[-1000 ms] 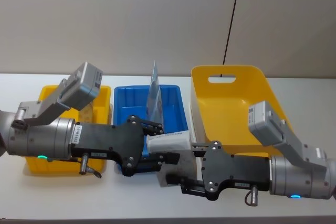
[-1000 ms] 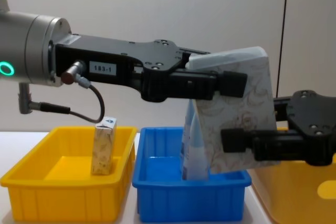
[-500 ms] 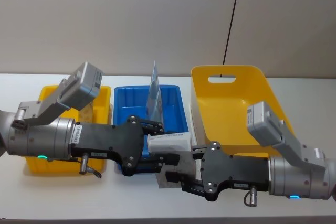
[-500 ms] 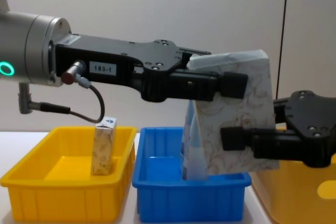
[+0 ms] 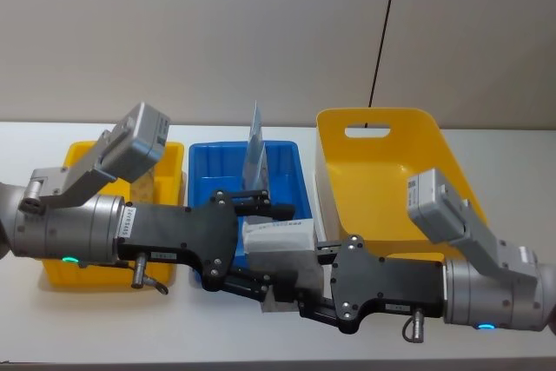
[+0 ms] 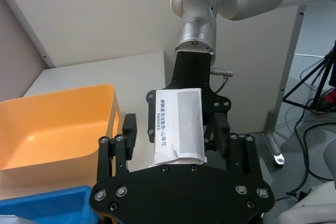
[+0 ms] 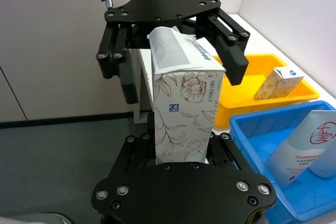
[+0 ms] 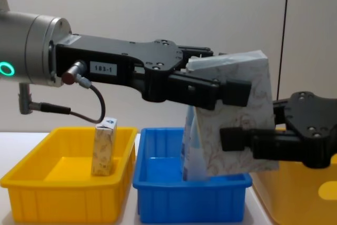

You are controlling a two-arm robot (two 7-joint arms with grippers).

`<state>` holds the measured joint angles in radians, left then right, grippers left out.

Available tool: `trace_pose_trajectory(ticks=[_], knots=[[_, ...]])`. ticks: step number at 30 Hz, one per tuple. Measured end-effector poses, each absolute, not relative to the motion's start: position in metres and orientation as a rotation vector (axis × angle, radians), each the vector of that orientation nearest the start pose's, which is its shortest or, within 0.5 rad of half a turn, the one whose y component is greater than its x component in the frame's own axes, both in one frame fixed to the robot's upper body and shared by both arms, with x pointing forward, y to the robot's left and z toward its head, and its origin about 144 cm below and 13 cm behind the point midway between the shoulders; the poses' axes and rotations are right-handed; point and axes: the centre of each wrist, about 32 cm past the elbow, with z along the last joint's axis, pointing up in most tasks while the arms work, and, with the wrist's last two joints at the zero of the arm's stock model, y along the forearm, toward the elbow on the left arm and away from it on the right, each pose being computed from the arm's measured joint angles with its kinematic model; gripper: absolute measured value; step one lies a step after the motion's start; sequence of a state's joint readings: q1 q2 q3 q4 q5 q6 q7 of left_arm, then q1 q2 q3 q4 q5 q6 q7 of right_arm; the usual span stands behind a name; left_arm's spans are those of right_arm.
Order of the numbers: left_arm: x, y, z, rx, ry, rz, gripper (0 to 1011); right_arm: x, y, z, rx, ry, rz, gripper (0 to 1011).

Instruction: Bimanual collaborative sorting of washing and personal care products

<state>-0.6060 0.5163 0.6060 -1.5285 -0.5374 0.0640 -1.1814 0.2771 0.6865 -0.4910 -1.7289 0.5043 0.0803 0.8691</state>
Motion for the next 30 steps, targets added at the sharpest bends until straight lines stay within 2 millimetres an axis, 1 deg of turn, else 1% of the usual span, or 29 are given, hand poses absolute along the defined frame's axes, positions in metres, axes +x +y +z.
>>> trace_pose_trajectory(ticks=[1, 3, 4, 7, 18, 30], knots=[[0.560, 0.219, 1.295, 0.117, -0.215, -0.089, 853, 0.487, -0.266, 1.240, -0.193, -0.120, -0.240, 357], [0.560, 0.219, 1.295, 0.117, -0.215, -0.089, 907, 0.486, -0.266, 1.240, -0.189, -0.121, -0.242, 357], [0.560, 0.219, 1.295, 0.117, -0.215, -0.089, 953, 0.486, -0.266, 1.239, -0.184, -0.124, -0.248, 357], [0.560, 0.220, 1.295, 0.117, -0.216, -0.088, 1001, 0.484, -0.265, 1.238, -0.173, -0.130, -0.258, 357], [0.563, 0.227, 1.297, 0.098, -0.224, -0.055, 1001, 0.474, -0.267, 1.231, -0.144, -0.152, -0.348, 357], [0.552, 0.239, 1.295, 0.079, -0.186, 0.076, 1001, 0.465, -0.272, 1.224, -0.143, -0.176, -0.496, 357]])
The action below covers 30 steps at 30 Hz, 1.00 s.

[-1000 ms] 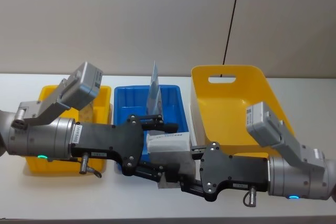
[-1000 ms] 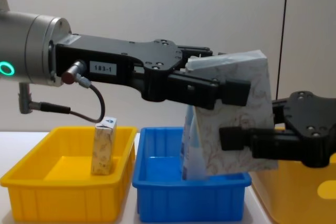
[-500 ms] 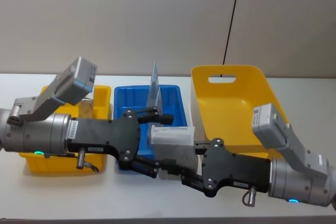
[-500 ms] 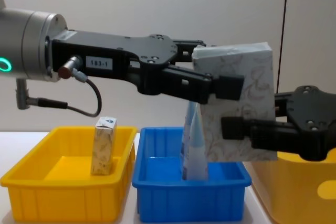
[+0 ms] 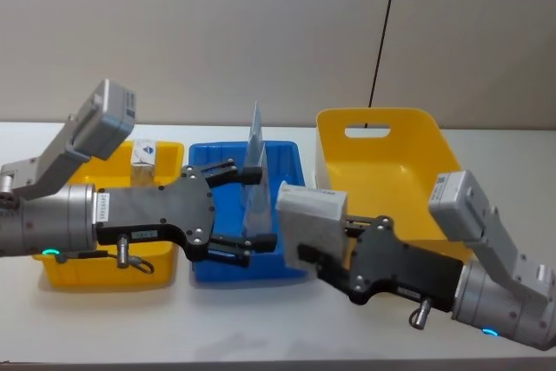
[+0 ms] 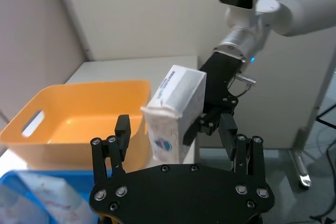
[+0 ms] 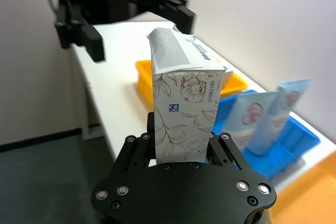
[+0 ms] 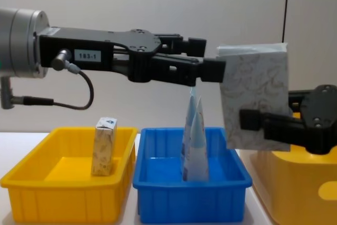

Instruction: Bimanual collaborative sorting of washing and personal care products

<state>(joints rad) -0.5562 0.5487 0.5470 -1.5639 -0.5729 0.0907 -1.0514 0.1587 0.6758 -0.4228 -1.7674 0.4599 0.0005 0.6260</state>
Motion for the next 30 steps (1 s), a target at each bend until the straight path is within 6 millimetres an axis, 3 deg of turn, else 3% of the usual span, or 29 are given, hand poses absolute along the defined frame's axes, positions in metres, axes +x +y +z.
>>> trace_pose_trajectory(ticks=[14, 30], knots=[[0.534, 0.253, 1.296, 0.112, -0.093, 0.255, 1001, 0.458, -0.277, 1.216, -0.150, -0.193, -0.718, 357], [0.523, 0.256, 1.298, 0.133, -0.035, 0.324, 1001, 0.461, -0.278, 1.211, -0.156, -0.218, -0.968, 357]])
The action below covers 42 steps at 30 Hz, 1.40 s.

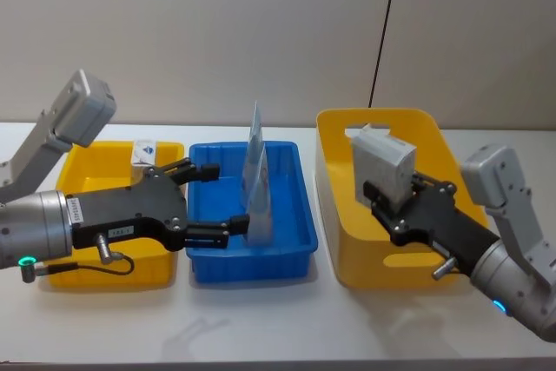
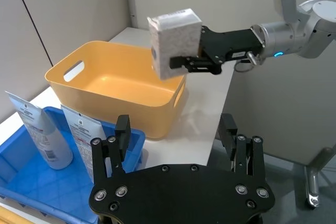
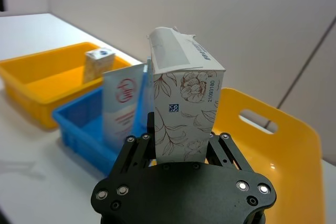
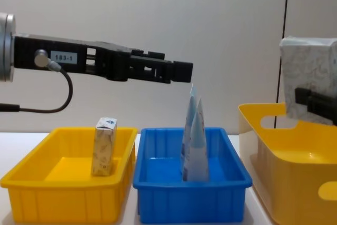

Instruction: Bimanual collaborative sorting of washing and personal care products

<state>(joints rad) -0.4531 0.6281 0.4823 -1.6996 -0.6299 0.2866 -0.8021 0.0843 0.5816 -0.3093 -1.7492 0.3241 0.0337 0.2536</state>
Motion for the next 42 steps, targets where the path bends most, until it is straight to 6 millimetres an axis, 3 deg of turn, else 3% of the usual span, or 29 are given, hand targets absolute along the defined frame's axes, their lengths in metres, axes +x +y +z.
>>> trace_pose_trajectory(ticks=[21, 42], knots=[[0.515, 0.244, 1.285, 0.104, 0.031, 0.356, 1001, 0.482, -0.265, 1.214, -0.135, -0.217, -1.160, 357], [0.513, 0.240, 1.282, 0.098, 0.049, 0.365, 1001, 0.505, -0.253, 1.212, -0.175, -0.077, -1.279, 357]])
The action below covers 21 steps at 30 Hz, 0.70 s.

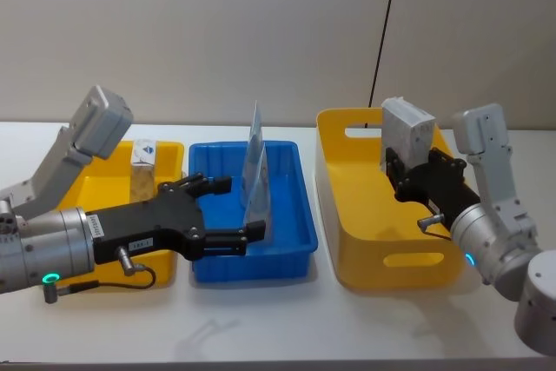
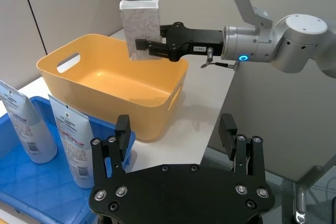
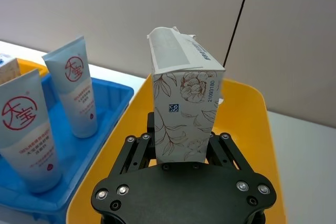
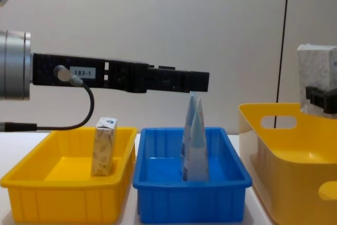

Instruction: Bimanual collaborative sorting of washing and personal care products

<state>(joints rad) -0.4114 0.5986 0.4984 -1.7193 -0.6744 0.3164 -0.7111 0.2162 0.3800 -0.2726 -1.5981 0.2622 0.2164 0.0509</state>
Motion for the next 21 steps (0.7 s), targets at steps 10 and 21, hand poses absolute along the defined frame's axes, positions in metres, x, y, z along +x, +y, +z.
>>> trace_pose_trajectory(ticks=[10, 21], knots=[[0.512, 0.240, 1.281, 0.098, 0.051, 0.365, 1001, 0.517, -0.251, 1.203, -0.211, -0.047, -1.290, 357], [0.512, 0.240, 1.281, 0.097, 0.052, 0.366, 1001, 0.526, -0.251, 1.194, -0.254, -0.033, -1.294, 357]])
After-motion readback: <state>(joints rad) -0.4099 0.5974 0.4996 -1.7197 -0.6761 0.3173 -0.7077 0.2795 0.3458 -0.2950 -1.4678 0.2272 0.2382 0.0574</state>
